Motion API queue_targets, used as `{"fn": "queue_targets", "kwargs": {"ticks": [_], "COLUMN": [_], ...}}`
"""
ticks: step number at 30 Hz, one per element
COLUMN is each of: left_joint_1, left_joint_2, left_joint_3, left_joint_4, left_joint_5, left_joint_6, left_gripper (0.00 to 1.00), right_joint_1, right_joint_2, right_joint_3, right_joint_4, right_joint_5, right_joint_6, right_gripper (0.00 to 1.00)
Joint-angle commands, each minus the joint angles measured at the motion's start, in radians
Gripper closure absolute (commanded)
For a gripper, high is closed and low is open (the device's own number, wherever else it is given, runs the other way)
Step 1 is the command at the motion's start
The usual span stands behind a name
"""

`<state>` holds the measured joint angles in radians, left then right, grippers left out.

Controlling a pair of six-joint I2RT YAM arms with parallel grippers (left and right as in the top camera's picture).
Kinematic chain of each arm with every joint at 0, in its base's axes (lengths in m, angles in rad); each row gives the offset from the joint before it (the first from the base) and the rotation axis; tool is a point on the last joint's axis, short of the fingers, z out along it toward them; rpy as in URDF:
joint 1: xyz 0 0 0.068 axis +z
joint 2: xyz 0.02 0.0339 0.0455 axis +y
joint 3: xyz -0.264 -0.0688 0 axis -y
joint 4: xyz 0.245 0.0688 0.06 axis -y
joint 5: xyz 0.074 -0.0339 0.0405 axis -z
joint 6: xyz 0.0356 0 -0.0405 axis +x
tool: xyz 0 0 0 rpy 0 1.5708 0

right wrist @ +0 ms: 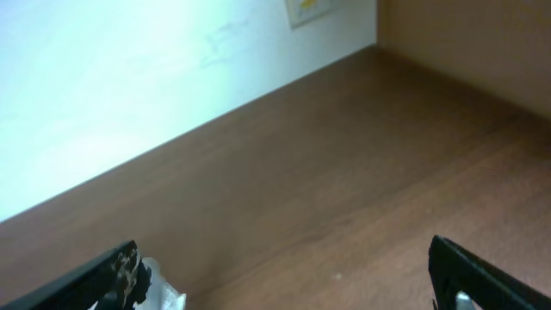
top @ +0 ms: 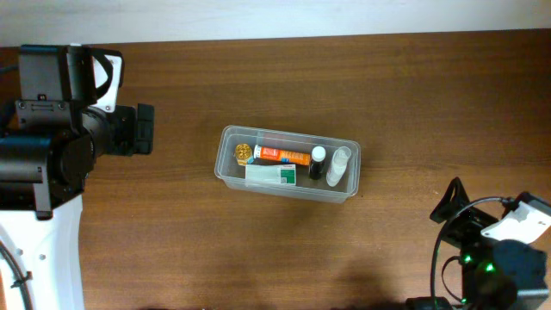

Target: Pack container

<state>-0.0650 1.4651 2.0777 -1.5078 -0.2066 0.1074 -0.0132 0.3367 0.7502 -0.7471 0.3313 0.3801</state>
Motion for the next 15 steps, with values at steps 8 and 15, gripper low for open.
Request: {"fn": "queue_targets", "kwargs": {"ticks": [8, 15], "left_joint_1": [0.005, 0.005], "left_joint_2": [0.001, 0.001], "left_joint_3": [0.003, 0.003], "left_joint_4": [-0.001, -0.001], "left_joint_5": [0.004, 0.004], "left_joint_6": [-0.013, -0.013], "left_gripper": [0.0, 0.0], "right_joint_1": [-0.008, -0.008], "right_joint_2": [-0.264, -0.333], "right_joint_3": [-0.357, -0.466], "right_joint_4": [0.074, 0.074], "right_joint_5": [-0.014, -0.02], "right_joint_6": [-0.006, -0.006], "right_gripper": [0.02, 0.02]}}
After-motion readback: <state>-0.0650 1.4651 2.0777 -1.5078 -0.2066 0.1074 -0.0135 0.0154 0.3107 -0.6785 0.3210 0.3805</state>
